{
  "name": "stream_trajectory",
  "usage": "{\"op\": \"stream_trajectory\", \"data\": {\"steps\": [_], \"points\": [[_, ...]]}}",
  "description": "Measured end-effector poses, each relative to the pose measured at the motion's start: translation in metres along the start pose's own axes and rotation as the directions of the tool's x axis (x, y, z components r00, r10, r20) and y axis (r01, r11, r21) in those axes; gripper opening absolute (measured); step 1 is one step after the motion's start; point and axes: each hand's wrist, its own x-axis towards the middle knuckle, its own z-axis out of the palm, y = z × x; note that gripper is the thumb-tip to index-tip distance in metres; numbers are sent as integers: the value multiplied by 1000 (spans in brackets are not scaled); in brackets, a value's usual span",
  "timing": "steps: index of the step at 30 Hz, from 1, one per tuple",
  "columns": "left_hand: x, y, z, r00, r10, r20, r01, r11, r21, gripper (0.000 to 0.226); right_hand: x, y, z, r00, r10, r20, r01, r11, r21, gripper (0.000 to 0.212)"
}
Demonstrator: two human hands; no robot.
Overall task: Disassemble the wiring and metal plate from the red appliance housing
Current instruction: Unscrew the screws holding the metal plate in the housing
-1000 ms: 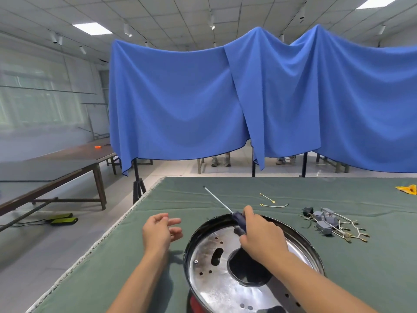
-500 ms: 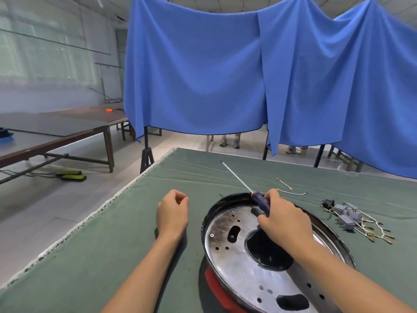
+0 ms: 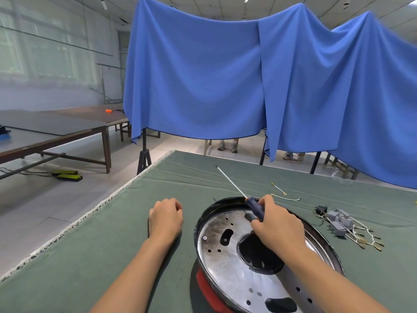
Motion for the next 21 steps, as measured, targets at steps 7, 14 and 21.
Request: {"op": "stream_trajectory", "data": {"steps": [7, 14, 21], "points": [[-2, 2, -1, 1000, 9, 15, -9, 1000, 29, 30, 0, 2, 1, 1000, 11, 1, -11, 1000, 20, 23], [-22, 22, -37, 984, -124, 127, 161, 926, -341, 12, 1, 1, -4, 1000, 25, -4, -25, 998, 64, 22], [-71, 61, -70, 891, -36, 452, 168, 952, -256, 22, -7, 5, -20, 997, 68, -45, -54, 965, 257, 23]]}}
